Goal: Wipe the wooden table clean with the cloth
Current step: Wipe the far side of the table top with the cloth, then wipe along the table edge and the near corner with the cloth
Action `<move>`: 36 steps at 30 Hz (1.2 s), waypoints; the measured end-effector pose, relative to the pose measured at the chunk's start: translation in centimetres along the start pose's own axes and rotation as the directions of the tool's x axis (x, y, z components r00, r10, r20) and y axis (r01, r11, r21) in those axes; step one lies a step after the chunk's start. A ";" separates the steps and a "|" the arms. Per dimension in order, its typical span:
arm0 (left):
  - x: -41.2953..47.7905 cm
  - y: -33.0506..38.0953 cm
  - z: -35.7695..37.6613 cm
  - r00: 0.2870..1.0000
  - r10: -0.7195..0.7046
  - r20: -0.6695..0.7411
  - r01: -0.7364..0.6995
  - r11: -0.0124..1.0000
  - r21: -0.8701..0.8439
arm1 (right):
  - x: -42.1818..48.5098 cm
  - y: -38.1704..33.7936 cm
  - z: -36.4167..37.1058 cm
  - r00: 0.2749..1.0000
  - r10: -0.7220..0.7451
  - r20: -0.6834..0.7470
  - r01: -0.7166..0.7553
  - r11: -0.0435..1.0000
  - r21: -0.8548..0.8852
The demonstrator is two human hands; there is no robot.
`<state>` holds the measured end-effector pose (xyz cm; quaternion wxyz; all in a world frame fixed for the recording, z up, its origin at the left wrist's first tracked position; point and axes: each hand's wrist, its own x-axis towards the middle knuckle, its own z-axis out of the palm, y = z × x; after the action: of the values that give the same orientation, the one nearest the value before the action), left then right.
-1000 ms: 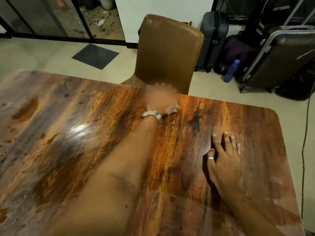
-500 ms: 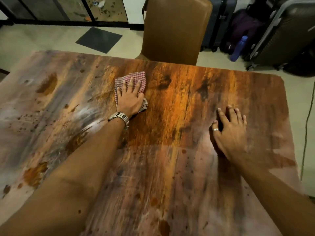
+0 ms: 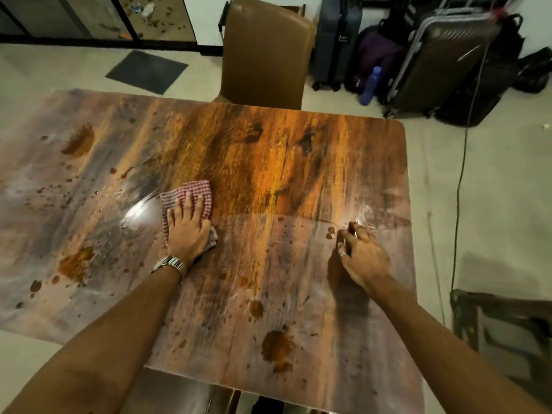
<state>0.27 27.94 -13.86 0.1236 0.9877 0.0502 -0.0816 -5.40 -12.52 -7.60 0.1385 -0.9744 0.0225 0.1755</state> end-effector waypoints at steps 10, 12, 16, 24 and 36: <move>-0.1 24.2 5.6 0.978 0.210 -0.014 -0.209 0.977 0.048 | -4.6 8.4 -1.8 0.963 0.172 -0.209 -0.124 0.967 0.224; -0.6 30.3 7.1 0.962 0.272 0.011 -0.272 0.962 0.009 | -4.9 9.8 -2.1 0.948 0.183 -0.259 -0.117 0.961 0.251; -0.2 40.0 9.5 0.919 0.390 0.059 -0.392 0.920 0.014 | -5.0 11.7 -2.2 0.931 0.213 -0.296 -0.130 0.952 0.276; -0.5 46.0 10.4 0.873 0.473 0.122 -0.483 0.873 0.073 | -4.3 12.9 -1.2 0.904 0.258 -0.341 -0.143 0.934 0.328; -12.7 40.6 11.7 0.796 0.568 0.210 -0.606 0.749 0.267 | -3.2 8.7 -1.1 0.926 0.246 -0.288 -0.167 0.947 0.273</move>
<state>-9.09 -15.18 -13.28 -0.0166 0.9531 -0.2841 -0.1026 -8.81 -21.23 -7.78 0.2319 -0.9576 0.1692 0.0259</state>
